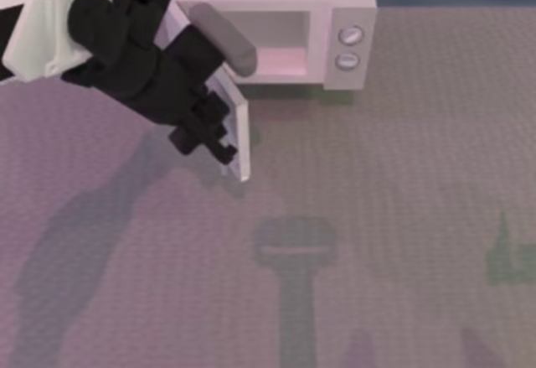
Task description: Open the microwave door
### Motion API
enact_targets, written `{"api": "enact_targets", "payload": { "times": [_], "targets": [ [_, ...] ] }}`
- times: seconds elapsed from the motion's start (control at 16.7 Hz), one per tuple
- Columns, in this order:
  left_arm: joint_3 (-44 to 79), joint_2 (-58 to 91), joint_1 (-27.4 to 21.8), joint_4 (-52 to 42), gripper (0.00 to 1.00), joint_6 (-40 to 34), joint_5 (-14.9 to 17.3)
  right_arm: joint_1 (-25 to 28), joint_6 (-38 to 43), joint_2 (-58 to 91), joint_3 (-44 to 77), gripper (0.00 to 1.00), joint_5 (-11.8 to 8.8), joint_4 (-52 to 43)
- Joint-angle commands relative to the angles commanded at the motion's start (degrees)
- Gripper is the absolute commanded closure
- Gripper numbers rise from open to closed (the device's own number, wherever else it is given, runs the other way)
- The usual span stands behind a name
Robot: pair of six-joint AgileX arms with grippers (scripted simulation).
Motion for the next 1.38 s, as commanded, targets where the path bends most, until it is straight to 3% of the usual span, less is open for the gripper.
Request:
{"api": "enact_targets", "payload": {
  "times": [0.3,1.38],
  "targets": [
    [-0.42,-0.67,2.53,-1.62,1.0,5.93,2.55,0.0,0.0,0.0,0.0,0.0,0.0,0.0],
    [-0.46,-0.68,2.61,-1.68,1.0,6.09,2.62,0.0,0.0,0.0,0.0,0.0,0.0,0.0]
  ]
}}
